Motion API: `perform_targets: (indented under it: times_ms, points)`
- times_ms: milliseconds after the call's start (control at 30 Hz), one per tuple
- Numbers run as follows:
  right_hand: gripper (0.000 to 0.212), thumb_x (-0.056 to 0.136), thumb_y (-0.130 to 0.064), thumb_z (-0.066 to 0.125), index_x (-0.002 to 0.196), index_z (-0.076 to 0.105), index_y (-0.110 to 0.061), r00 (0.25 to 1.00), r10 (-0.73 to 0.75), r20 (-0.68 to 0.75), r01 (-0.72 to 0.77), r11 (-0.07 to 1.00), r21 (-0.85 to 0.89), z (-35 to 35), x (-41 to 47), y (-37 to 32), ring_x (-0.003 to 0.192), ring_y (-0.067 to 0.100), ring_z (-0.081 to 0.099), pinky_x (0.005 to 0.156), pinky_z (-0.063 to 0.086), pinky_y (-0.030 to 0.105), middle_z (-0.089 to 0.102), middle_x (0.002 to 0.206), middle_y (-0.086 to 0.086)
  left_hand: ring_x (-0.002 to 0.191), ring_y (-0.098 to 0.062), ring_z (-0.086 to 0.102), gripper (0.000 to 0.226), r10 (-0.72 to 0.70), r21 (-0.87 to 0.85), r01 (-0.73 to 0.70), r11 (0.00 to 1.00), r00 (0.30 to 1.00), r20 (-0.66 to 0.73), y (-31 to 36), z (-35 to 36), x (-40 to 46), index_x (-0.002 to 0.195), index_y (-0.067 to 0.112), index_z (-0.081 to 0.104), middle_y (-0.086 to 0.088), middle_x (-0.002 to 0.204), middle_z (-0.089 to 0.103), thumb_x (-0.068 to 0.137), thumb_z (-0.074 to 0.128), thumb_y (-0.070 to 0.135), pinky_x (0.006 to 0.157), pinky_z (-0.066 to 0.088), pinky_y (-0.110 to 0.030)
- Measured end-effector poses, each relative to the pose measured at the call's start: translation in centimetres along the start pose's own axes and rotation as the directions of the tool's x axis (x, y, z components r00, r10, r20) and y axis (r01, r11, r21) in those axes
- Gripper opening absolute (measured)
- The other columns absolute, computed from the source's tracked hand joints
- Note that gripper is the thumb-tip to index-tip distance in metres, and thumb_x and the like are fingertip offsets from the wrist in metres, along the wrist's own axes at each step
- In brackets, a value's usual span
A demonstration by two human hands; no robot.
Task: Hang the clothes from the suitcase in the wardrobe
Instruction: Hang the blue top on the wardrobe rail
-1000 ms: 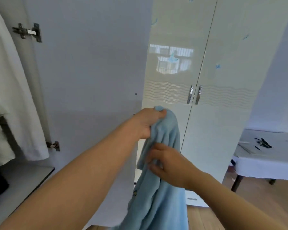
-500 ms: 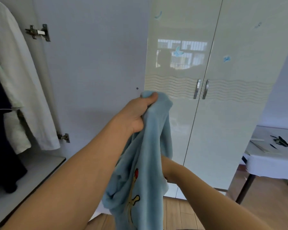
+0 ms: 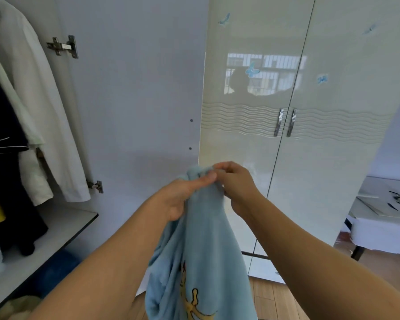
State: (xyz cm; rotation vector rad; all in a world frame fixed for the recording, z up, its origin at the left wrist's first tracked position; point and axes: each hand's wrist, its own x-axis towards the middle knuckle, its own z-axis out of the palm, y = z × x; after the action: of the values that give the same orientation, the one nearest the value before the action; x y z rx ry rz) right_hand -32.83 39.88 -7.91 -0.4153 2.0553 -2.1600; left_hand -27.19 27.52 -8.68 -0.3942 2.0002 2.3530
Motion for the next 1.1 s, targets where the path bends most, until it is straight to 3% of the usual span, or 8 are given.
perform_targets:
  times_ms: [100,200,267,500,700,833,933,1100]
  points:
    - [0.014,0.089,0.0,0.057,0.092,0.062,-0.013,0.997,-0.044,0.059,0.037,0.993,0.113,-0.2,-0.8,-0.4,0.074,0.012,0.059,0.064,0.05,0.022,0.062,0.083,0.002,0.101,-0.031,0.068,0.094,0.005,-0.016,-0.005,1.0,0.999,-0.042,-1.1,0.6,0.7,0.111,0.003,0.067,-0.014,0.105,0.072,0.031,0.095,0.041,0.096,0.051,-0.046]
    - [0.014,0.093,-0.004,0.049,0.1,0.06,-0.01,0.993,0.066,0.093,-0.082,0.98,0.184,-1.9,-0.9,0.1,0.071,0.018,0.055,0.063,0.043,0.032,0.06,0.082,0.008,0.099,-0.034,0.067,0.055,0.06,-0.012,-0.062,0.998,0.988,-0.145,-1.0,0.9,0.9,0.105,0.002,0.068,-0.018,0.103,0.071,0.055,0.089,0.011,0.093,0.053,-0.047]
    - [0.016,0.092,-0.002,0.046,0.095,0.06,-0.008,0.981,0.113,0.156,-0.122,0.991,0.051,-3.0,-0.9,0.5,0.069,0.019,0.051,0.06,0.039,0.031,0.058,0.078,0.01,0.096,-0.033,0.067,0.034,0.114,-0.015,-0.118,0.993,0.982,-0.149,-0.8,1.3,0.8,0.1,0.006,0.07,-0.02,0.101,0.07,0.069,0.076,-0.006,0.09,0.054,-0.044]
    - [0.009,0.085,-0.002,0.048,0.08,0.051,-0.008,0.956,0.125,0.264,0.009,0.891,-0.453,-4.6,-0.5,1.5,0.069,0.021,0.045,0.06,0.04,0.03,0.049,0.073,0.009,0.084,-0.027,0.068,0.038,0.184,-0.211,-0.195,0.958,0.98,-0.071,-1.1,3.0,0.4,0.102,0.004,0.068,-0.018,0.091,0.069,0.075,0.054,-0.018,0.077,0.058,-0.037]
    - [0.021,0.096,-0.01,0.041,0.109,0.056,-0.003,0.88,0.368,0.299,-0.072,0.728,-0.682,-4.8,0.0,3.5,0.103,0.03,0.06,0.088,0.054,0.042,0.062,0.109,0.017,0.095,-0.026,0.064,0.042,0.24,-0.233,-0.238,0.943,0.971,-0.022,-0.6,4.0,-0.7,0.11,0.006,0.065,-0.015,0.1,0.068,0.08,0.048,-0.017,0.088,0.054,-0.039]
    - [0.02,0.09,0.002,0.052,0.106,0.064,-0.002,0.949,0.171,0.263,-0.11,0.967,-0.23,-5.2,0.2,2.9,0.091,0.028,0.063,0.08,0.053,0.042,0.066,0.101,0.018,0.087,-0.027,0.067,0.036,0.211,-0.276,-0.231,0.933,0.972,-0.1,-0.4,3.8,-0.5,0.107,0.004,0.064,-0.017,0.093,0.069,0.08,0.051,-0.015,0.076,0.056,-0.037]
    - [0.019,0.088,0.006,0.057,0.104,0.065,0.0,0.956,0.039,0.291,-0.057,0.997,0.051,-4.9,-0.1,2.1,0.089,0.03,0.056,0.078,0.047,0.039,0.062,0.097,0.02,0.092,-0.028,0.067,0.03,0.198,-0.149,-0.207,0.967,0.978,-0.072,-0.7,3.8,-0.7,0.112,0.0,0.065,-0.02,0.103,0.068,0.082,0.062,-0.002,0.08,0.056,-0.038]
    - [0.019,0.09,0.004,0.05,0.093,0.065,-0.006,0.918,-0.094,0.386,0.235,0.911,-0.338,-4.4,0.0,0.7,0.096,0.024,0.063,0.087,0.054,0.04,0.066,0.1,0.013,0.104,-0.033,0.064,0.064,0.061,-0.094,-0.05,0.994,0.992,0.113,-1.4,4.0,-1.9,0.12,0.0,0.063,-0.021,0.113,0.067,0.064,0.08,0.026,0.098,0.049,-0.045]
